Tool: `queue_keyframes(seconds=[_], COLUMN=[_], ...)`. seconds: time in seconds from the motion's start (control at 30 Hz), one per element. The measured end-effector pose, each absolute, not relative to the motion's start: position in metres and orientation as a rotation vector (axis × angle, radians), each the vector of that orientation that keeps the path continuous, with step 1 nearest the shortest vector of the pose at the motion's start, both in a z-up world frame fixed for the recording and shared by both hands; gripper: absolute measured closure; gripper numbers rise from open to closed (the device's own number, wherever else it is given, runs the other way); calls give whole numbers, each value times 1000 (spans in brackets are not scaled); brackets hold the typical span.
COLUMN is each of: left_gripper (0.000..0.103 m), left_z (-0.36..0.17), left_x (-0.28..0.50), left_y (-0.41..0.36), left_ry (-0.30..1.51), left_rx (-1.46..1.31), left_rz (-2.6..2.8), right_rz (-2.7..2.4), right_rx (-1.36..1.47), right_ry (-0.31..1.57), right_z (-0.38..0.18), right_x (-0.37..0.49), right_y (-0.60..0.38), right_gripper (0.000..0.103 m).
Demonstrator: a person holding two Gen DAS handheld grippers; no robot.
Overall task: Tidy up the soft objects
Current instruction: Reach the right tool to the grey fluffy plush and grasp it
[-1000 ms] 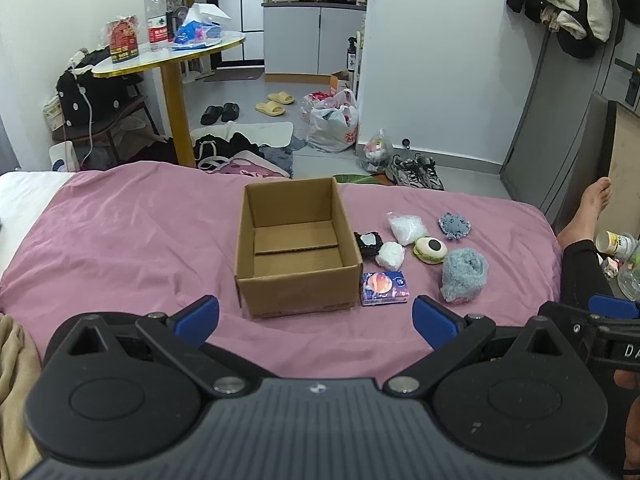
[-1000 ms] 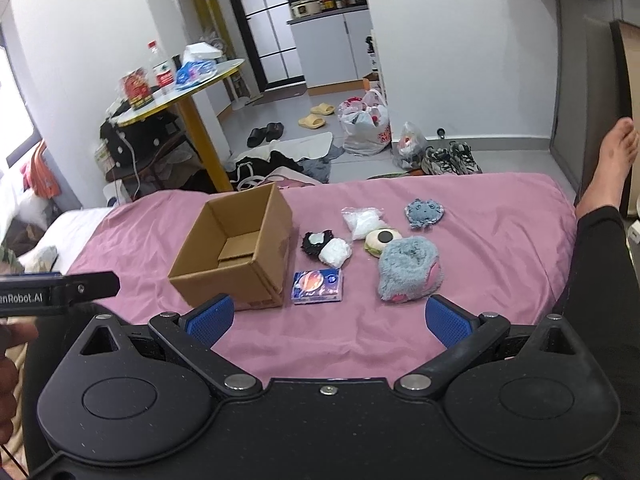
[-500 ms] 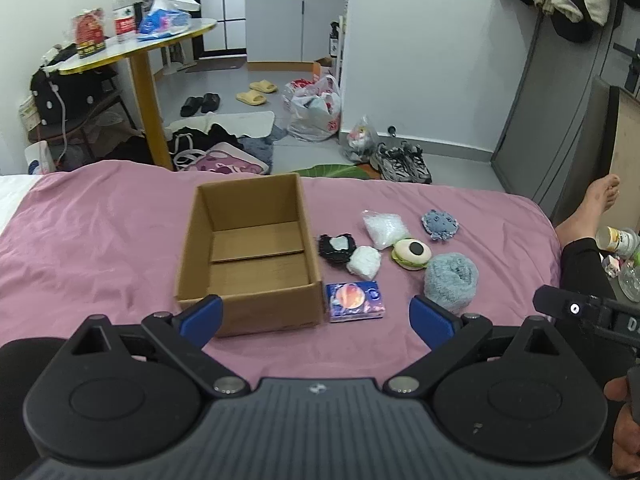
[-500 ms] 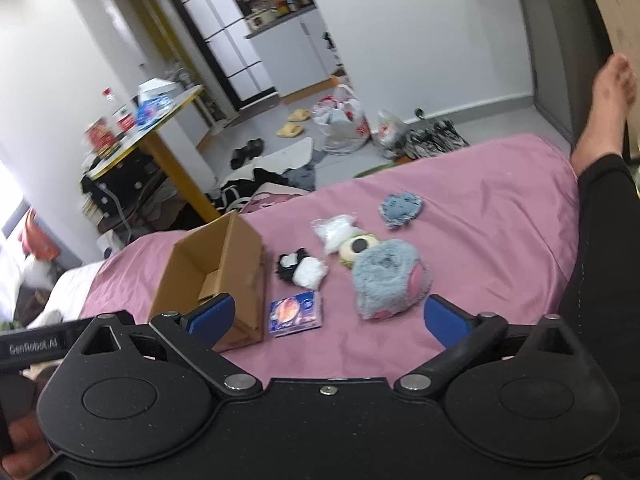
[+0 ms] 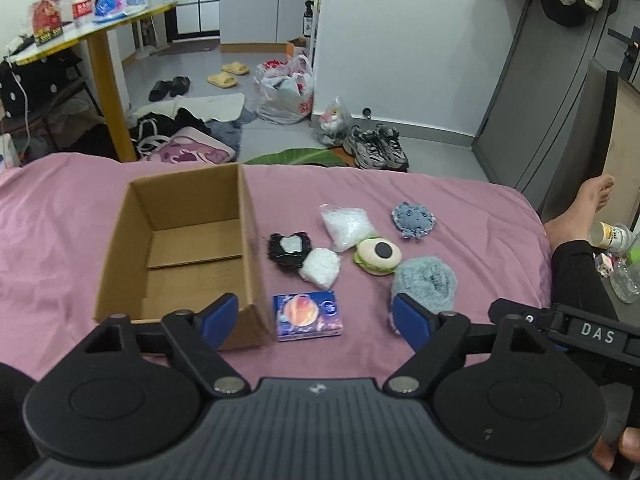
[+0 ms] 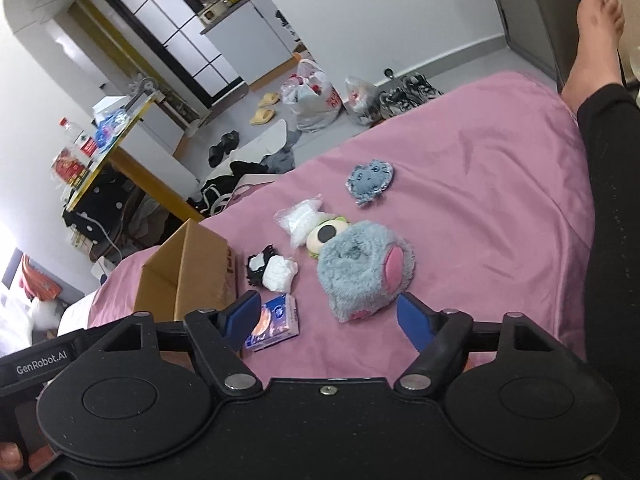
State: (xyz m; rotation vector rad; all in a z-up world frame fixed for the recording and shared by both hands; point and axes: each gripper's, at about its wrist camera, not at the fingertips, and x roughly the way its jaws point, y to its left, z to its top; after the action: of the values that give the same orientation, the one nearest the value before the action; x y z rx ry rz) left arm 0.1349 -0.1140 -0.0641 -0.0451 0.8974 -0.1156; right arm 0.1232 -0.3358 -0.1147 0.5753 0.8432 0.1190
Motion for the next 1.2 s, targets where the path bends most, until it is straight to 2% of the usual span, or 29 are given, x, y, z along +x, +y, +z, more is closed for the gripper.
queue_keyframes(seconds=[0.5,0.8,1.1,1.2], left_gripper=[54,62,63,75], left_z=[-110,-140,-165,-179], left_x=[189,216,235,241], left_y=[-160,-178,-186,-188], left_ry=[966,1049,1097,1143], left_rx=[-131,-226,-302,-342], left_rz=[-193,-197,-163,-137], right_rz=[19,15,13,8], right_rx=[694,719,791,815], right_ry=[900,968,1012,1033], right_z=[-151,-168,-192,-200], right_x=[172,202,209,212], right_y=[-358,-363,-365,-366], right_gripper=[64,67,70,70])
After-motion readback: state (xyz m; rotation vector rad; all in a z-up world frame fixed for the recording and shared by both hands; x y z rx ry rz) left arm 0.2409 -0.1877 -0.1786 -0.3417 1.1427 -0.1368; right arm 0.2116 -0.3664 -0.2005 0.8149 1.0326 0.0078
